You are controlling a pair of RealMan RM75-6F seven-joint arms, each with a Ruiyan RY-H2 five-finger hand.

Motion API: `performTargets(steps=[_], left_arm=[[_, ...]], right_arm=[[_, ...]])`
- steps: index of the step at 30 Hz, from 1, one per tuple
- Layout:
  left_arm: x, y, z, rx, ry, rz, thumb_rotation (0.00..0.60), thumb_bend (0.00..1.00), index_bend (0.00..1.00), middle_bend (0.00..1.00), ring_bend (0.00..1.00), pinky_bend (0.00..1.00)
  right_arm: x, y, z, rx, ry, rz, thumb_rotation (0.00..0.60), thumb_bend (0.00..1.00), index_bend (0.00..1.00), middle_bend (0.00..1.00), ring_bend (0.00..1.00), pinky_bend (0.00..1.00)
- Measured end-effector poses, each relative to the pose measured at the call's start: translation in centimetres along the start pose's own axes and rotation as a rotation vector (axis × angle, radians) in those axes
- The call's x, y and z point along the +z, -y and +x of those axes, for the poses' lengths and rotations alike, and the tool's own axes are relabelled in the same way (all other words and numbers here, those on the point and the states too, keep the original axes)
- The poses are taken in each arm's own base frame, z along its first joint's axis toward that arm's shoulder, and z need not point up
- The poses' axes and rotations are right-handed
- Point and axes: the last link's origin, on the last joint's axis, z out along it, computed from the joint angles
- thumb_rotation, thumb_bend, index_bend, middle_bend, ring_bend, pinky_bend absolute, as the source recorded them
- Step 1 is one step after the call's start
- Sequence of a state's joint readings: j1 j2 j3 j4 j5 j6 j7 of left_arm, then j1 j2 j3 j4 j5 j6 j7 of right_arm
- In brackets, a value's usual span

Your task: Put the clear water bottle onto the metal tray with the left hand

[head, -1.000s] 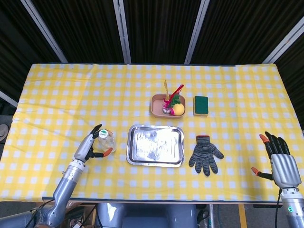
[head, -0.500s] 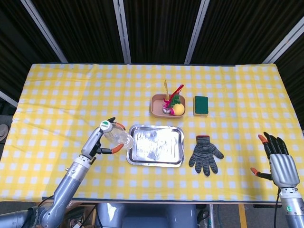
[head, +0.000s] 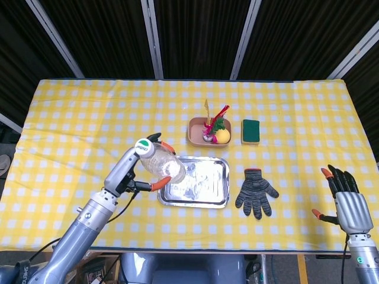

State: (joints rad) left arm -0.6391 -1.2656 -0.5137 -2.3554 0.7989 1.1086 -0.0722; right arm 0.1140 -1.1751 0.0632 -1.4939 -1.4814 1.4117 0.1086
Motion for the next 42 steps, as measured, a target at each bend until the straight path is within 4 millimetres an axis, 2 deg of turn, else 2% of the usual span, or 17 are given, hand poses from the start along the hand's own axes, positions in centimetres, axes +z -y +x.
performTargets(steps=[5, 16, 20, 23, 26, 32, 37, 39, 42], left_arm=[[-0.6, 2.2, 0.2, 0.019, 0.001, 0.099, 0.600, 0.42, 0.53, 0.51, 0.00, 0.00], [0.1, 11.6, 0.5, 0.034, 0.012, 0.276, 0.600, 0.42, 0.53, 0.51, 0.00, 0.00], [0.0, 12.7, -0.5, 0.025, 0.036, 0.268, 0.600, 0.42, 0.53, 0.51, 0.00, 0.00], [0.1, 12.0, -0.8, 0.008, 0.040, 0.247, 0.600, 0.42, 0.53, 0.51, 0.00, 0.00], [0.1, 10.3, -1.1, -0.006, 0.049, 0.208, 0.600, 0.42, 0.53, 0.51, 0.00, 0.00], [-0.3, 4.7, -1.2, -0.039, 0.061, 0.113, 0.600, 0.42, 0.54, 0.51, 0.00, 0.00], [0.3, -0.1, 0.1, -0.016, 0.045, 0.035, 0.600, 0.42, 0.54, 0.51, 0.00, 0.00], [0.7, -1.2, 1.0, 0.013, 0.032, 0.015, 0.600, 0.42, 0.54, 0.51, 0.00, 0.00], [0.8, -1.5, 1.8, 0.034, 0.035, 0.031, 0.600, 0.42, 0.54, 0.51, 0.00, 0.00]], right_arm=[[-0.1, 0.0, 0.1, 0.003, -0.006, -0.001, 0.600, 0.05, 0.05, 0.00, 0.00, 0.00], [0.1, -0.1, 0.0, 0.000, 0.000, -0.005, 0.600, 0.05, 0.05, 0.00, 0.00, 0.00], [0.1, 0.0, -0.1, 0.002, 0.003, -0.003, 0.600, 0.05, 0.05, 0.00, 0.00, 0.00], [0.1, 0.0, 0.0, 0.005, 0.001, -0.002, 0.600, 0.05, 0.05, 0.00, 0.00, 0.00], [0.1, 0.0, 0.1, 0.008, -0.001, -0.001, 0.600, 0.05, 0.05, 0.00, 0.00, 0.00], [0.0, 0.0, -0.1, 0.012, 0.009, 0.004, 0.600, 0.05, 0.05, 0.00, 0.00, 0.00], [0.0, 0.3, -0.2, 0.010, 0.011, 0.015, 0.600, 0.05, 0.05, 0.00, 0.00, 0.00], [-0.1, 0.4, -0.2, 0.012, 0.010, 0.017, 0.600, 0.05, 0.05, 0.00, 0.00, 0.00], [-0.2, 0.4, -0.1, 0.014, 0.006, 0.015, 0.600, 0.05, 0.05, 0.00, 0.00, 0.00]])
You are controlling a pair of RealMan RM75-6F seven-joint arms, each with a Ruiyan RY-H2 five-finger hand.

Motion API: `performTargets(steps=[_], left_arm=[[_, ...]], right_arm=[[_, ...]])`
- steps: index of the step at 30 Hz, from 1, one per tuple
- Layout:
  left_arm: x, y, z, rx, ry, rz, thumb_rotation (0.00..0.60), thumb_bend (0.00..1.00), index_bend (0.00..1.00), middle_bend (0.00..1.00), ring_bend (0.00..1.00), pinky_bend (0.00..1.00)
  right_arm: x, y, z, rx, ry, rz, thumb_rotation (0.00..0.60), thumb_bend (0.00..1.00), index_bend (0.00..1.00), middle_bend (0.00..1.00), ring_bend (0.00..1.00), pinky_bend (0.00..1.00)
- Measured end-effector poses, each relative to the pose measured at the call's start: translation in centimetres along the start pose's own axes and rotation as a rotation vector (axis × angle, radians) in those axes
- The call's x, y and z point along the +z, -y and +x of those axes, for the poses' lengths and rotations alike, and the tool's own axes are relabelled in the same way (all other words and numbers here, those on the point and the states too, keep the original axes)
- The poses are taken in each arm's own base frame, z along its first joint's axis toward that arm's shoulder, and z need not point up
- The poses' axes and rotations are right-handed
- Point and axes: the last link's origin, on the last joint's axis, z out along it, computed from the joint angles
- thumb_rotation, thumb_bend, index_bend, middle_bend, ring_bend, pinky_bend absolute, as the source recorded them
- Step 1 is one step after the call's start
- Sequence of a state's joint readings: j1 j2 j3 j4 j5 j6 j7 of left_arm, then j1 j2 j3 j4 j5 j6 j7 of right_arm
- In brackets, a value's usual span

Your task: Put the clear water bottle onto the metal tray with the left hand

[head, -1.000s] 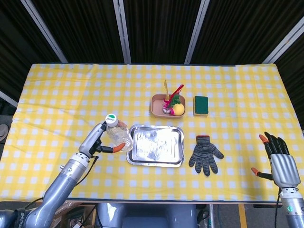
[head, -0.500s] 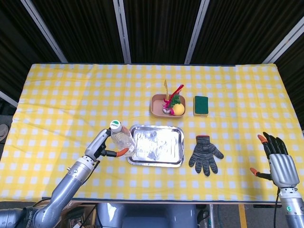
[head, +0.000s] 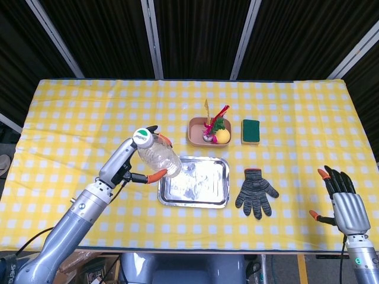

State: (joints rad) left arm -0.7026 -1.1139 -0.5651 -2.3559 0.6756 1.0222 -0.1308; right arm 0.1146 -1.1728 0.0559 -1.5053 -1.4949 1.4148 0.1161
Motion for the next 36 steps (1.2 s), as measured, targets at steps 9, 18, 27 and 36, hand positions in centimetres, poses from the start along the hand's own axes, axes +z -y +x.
performTargets(steps=[9, 18, 27, 36], left_arm=[[-1.2, 3.8, -0.6, 0.025, 0.028, 0.177, 0.600, 0.42, 0.54, 0.50, 0.00, 0.00], [-2.6, 9.8, -0.1, 0.063, 0.004, 0.290, 0.600, 0.42, 0.54, 0.51, 0.00, 0.00], [-2.8, 12.1, -0.7, -0.001, -0.074, 0.178, 0.600, 0.43, 0.54, 0.51, 0.00, 0.00], [0.8, 13.2, -7.6, -0.054, -0.001, 0.140, 0.600, 0.43, 0.55, 0.51, 0.00, 0.00]], right_arm=[[0.1, -0.2, 0.0, -0.003, 0.001, -0.011, 0.600, 0.05, 0.05, 0.00, 0.00, 0.00], [0.1, -0.3, 0.1, -0.001, 0.002, -0.011, 0.600, 0.05, 0.05, 0.00, 0.00, 0.00], [0.1, -0.1, -0.1, 0.003, 0.009, -0.005, 0.600, 0.05, 0.05, 0.00, 0.00, 0.00], [0.3, -0.4, 0.1, 0.000, 0.003, -0.011, 0.600, 0.05, 0.05, 0.00, 0.00, 0.00]])
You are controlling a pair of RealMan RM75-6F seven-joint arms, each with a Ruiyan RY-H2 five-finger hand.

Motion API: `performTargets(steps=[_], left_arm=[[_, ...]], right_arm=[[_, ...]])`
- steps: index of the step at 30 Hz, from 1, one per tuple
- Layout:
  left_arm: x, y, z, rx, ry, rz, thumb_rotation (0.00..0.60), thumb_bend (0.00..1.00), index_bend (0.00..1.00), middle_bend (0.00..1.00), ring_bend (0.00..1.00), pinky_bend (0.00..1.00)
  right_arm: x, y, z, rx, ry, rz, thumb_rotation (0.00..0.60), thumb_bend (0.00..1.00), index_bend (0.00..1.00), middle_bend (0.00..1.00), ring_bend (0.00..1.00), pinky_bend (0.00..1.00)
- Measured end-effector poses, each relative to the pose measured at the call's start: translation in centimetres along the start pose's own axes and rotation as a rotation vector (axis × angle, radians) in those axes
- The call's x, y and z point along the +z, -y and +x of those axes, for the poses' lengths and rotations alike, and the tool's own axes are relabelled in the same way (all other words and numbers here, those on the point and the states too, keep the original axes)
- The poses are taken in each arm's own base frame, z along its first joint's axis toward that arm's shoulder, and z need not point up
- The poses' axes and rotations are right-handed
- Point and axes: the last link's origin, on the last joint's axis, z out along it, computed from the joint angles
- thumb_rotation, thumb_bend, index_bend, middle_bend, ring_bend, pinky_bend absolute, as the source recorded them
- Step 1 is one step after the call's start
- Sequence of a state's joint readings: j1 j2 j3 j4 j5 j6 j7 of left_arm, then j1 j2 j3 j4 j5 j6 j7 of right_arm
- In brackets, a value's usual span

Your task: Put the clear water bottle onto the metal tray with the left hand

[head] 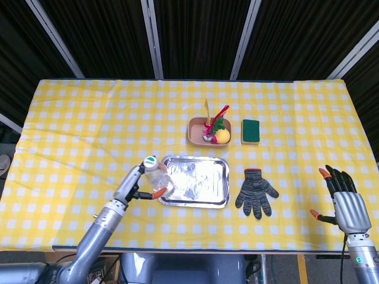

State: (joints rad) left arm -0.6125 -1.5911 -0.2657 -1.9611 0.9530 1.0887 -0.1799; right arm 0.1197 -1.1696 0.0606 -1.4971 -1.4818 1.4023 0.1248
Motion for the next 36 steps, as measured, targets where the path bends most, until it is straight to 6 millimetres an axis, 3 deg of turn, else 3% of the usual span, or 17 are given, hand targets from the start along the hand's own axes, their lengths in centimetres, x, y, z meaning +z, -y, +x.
performTargets(steps=[5, 8, 14, 17, 21, 25, 28, 31, 36], left_arm=[[2.3, -1.3, -5.2, -0.028, 0.056, -0.022, 0.600, 0.43, 0.55, 0.51, 0.00, 0.00], [2.6, -1.9, -5.8, 0.013, 0.037, -0.028, 0.600, 0.43, 0.55, 0.51, 0.00, 0.00], [0.9, -1.6, -1.2, 0.088, -0.083, 0.002, 0.600, 0.43, 0.55, 0.51, 0.00, 0.00], [-1.0, -0.8, 2.7, 0.142, -0.158, 0.034, 0.600, 0.43, 0.55, 0.51, 0.00, 0.00], [-4.8, 0.5, 9.4, 0.219, -0.279, 0.077, 0.600, 0.43, 0.55, 0.51, 0.00, 0.00], [-7.9, 1.5, 13.4, 0.205, -0.339, 0.090, 0.600, 0.43, 0.55, 0.51, 0.00, 0.00], [-8.9, 2.1, 14.1, 0.160, -0.323, 0.080, 0.600, 0.43, 0.55, 0.51, 0.00, 0.00], [-8.5, 2.4, 13.3, 0.136, -0.277, 0.071, 0.600, 0.43, 0.55, 0.51, 0.00, 0.00], [-5.2, 2.6, 8.5, 0.125, -0.163, 0.058, 0.600, 0.43, 0.55, 0.51, 0.00, 0.00]], right_arm=[[0.0, -0.3, 0.3, 0.006, -0.010, -0.007, 0.600, 0.05, 0.05, 0.00, 0.00, 0.00], [-0.1, -0.3, 0.4, 0.007, -0.011, -0.005, 0.600, 0.05, 0.05, 0.00, 0.00, 0.00], [-0.4, 0.2, 0.3, 0.006, -0.008, 0.011, 0.600, 0.05, 0.05, 0.00, 0.00, 0.00], [-0.5, 0.4, 0.1, 0.003, -0.003, 0.016, 0.600, 0.05, 0.05, 0.00, 0.00, 0.00], [-0.5, 0.6, -0.1, 0.001, 0.004, 0.013, 0.600, 0.05, 0.05, 0.00, 0.00, 0.00], [-0.4, 0.5, -0.1, 0.000, 0.005, 0.008, 0.600, 0.05, 0.05, 0.00, 0.00, 0.00], [-0.4, 0.5, -0.1, 0.000, 0.004, 0.005, 0.600, 0.05, 0.05, 0.00, 0.00, 0.00], [-0.4, 0.3, -0.1, 0.001, 0.002, -0.001, 0.600, 0.05, 0.05, 0.00, 0.00, 0.00], [-0.3, 0.0, 0.0, 0.000, 0.001, -0.010, 0.600, 0.05, 0.05, 0.00, 0.00, 0.00]])
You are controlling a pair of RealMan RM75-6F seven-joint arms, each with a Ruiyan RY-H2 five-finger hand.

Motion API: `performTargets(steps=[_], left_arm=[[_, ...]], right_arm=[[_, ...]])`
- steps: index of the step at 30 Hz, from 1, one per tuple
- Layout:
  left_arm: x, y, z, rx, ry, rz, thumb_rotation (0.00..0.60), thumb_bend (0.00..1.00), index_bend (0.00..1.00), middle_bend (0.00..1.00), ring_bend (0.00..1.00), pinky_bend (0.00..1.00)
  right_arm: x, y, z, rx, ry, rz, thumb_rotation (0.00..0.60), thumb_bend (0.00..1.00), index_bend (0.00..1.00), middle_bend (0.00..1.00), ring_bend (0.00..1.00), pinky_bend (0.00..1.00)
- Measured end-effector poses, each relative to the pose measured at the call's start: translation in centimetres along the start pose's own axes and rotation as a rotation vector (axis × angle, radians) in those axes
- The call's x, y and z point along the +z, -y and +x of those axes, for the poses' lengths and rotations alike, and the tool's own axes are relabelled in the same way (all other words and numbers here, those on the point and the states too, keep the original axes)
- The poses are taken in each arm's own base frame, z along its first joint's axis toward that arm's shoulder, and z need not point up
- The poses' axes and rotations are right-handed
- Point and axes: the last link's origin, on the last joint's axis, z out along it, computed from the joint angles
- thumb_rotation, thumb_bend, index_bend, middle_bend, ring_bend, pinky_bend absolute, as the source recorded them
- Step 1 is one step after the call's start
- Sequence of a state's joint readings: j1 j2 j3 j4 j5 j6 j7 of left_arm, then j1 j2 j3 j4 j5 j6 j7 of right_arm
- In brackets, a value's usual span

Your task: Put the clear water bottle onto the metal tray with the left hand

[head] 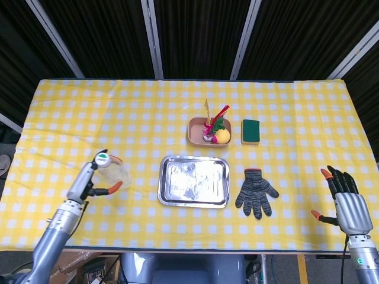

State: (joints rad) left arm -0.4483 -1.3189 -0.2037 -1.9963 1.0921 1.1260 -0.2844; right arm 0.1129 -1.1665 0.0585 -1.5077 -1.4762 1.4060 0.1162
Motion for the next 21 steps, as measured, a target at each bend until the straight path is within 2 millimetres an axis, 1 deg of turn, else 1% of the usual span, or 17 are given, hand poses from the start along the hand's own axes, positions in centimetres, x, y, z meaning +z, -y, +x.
performTargets(steps=[4, 6, 9, 12, 14, 17, 21], left_arm=[[2.2, -1.7, -5.3, -0.028, 0.081, -0.015, 0.600, 0.43, 0.55, 0.51, 0.00, 0.00], [3.1, -2.9, -7.4, -0.014, 0.105, -0.026, 0.600, 0.43, 0.55, 0.51, 0.00, 0.00], [4.3, -4.5, -9.4, 0.010, 0.110, -0.033, 0.600, 0.44, 0.55, 0.51, 0.00, 0.00], [5.3, -5.7, -10.6, 0.041, 0.089, -0.037, 0.600, 0.44, 0.55, 0.51, 0.00, 0.00], [5.8, -6.1, -10.9, 0.061, 0.065, -0.034, 0.600, 0.44, 0.55, 0.51, 0.00, 0.00], [6.6, -5.9, -10.9, 0.117, 0.017, -0.027, 0.600, 0.44, 0.55, 0.51, 0.00, 0.00], [7.6, -4.9, -11.5, 0.139, -0.008, 0.000, 0.600, 0.44, 0.56, 0.50, 0.00, 0.00]], right_arm=[[0.0, 0.0, 0.0, 0.000, 0.003, 0.004, 0.600, 0.05, 0.05, 0.00, 0.00, 0.00], [-0.1, 0.2, 0.0, 0.003, 0.003, 0.012, 0.600, 0.05, 0.05, 0.00, 0.00, 0.00], [-0.1, 0.3, -0.1, 0.004, 0.007, 0.017, 0.600, 0.05, 0.05, 0.00, 0.00, 0.00], [-0.1, 0.3, -0.2, 0.004, 0.010, 0.018, 0.600, 0.05, 0.05, 0.00, 0.00, 0.00], [-0.2, 0.4, -0.2, 0.005, 0.010, 0.022, 0.600, 0.05, 0.05, 0.00, 0.00, 0.00], [-0.2, 0.5, -0.4, 0.004, 0.018, 0.026, 0.600, 0.05, 0.05, 0.00, 0.00, 0.00], [0.0, 0.5, -0.7, 0.001, 0.030, 0.023, 0.600, 0.05, 0.05, 0.00, 0.00, 0.00]])
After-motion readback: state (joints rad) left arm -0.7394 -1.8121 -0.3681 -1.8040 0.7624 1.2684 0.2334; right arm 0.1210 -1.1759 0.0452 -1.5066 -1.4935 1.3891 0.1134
